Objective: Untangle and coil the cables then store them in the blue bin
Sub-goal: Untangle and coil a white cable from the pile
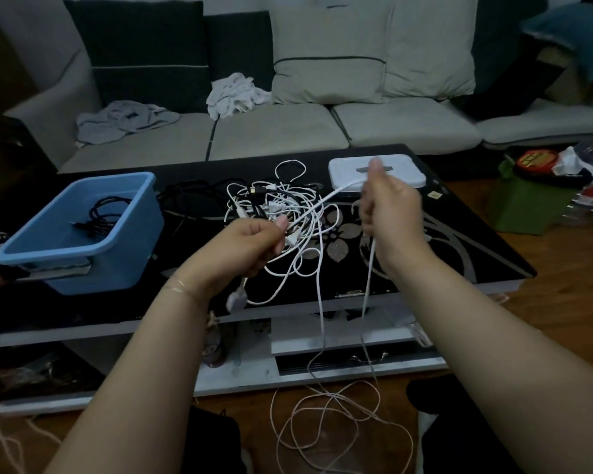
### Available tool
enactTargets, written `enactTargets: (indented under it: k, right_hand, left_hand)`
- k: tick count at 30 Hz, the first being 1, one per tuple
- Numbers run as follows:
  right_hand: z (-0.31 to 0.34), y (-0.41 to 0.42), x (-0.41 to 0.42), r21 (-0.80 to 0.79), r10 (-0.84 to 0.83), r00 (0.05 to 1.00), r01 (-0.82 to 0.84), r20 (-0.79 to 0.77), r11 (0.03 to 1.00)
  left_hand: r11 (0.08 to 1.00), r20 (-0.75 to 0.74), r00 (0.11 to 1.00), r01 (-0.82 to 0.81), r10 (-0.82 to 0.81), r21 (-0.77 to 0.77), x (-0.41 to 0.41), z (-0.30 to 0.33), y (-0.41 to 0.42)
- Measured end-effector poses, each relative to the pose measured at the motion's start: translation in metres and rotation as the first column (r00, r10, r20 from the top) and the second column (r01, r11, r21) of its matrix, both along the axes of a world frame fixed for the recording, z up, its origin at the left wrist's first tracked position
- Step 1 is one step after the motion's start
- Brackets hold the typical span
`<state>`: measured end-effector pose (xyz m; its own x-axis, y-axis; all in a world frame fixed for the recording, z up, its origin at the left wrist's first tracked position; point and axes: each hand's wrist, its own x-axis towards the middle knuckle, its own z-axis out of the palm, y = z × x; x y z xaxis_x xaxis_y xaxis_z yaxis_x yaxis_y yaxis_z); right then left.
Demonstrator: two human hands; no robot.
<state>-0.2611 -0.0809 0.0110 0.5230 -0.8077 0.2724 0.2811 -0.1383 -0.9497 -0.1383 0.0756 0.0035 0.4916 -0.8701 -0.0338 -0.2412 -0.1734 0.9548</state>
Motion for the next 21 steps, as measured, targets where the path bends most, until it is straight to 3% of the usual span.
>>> enactTargets:
  k: [2,6,10,13,15,18,21]
  right_hand:
    - [0.003,-0.014,-0.003,0.144,-0.061,0.997,0.053,0.049,0.988]
    - [-0.007,-0.022,-0.004,0.220,-0.112,0.994,0.111,-0.008,0.969]
    - [-0.017,-0.023,-0.001,0.182,-0.104,0.975,0.140,-0.195,0.973]
    - [-0.031,-0.018,0.005,0.134,0.026,0.882,0.043,-0.470,0.990]
    - [-0.043,-0.008,0.011,0.071,0.110,0.795,-0.084,-0.596,0.994]
    - [-0.051,0.012,0.015,-0.119,0.144,0.691,-0.318,-0.708,0.941]
    - [-0.060,0.027,0.014,-0.304,0.121,0.675,-0.476,-0.727,0.825]
  left_hand:
    - [0.998,-0.063,0.998,0.032,-0.028,0.057,0.001,-0.002,0.001]
    - [0.990,-0.247,0.962,0.133,-0.117,0.049,0.001,-0.004,0.001]
    - [0.962,-0.501,0.824,0.184,-0.263,-0.203,0.006,-0.004,0.003]
    - [0.911,-0.683,0.656,0.016,-0.321,-0.413,0.010,0.000,0.002]
    - [0.868,-0.769,0.562,-0.166,-0.306,-0.467,0.012,0.001,0.000]
    - [0.805,-0.792,0.563,-0.342,-0.237,-0.484,0.013,0.001,-0.001]
    - [0.784,-0.783,0.593,-0.392,-0.185,-0.482,0.014,0.002,0.001]
